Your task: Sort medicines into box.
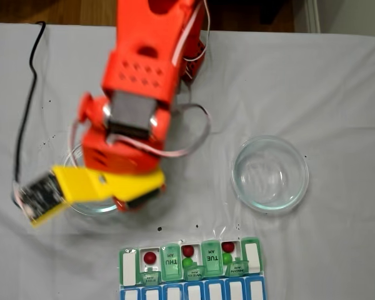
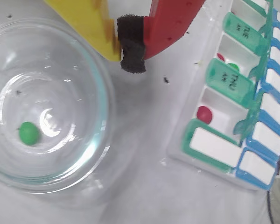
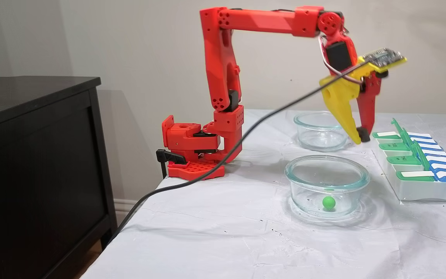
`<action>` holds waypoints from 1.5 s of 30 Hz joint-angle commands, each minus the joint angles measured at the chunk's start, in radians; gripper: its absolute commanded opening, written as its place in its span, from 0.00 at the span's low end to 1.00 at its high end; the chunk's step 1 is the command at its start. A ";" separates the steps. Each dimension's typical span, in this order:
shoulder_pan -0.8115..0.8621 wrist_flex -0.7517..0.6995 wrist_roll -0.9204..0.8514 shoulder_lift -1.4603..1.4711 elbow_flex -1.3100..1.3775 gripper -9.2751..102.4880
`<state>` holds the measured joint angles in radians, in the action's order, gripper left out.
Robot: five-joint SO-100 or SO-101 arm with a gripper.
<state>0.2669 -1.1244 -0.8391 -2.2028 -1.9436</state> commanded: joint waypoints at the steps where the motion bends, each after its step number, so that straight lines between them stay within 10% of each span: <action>1: 0.114 -0.011 -0.190 -0.262 -0.120 0.08; 45: 0.236 0.380 -0.351 0.035 -0.304 0.22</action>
<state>0.4786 -0.7547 -1.1643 -2.1246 -2.2979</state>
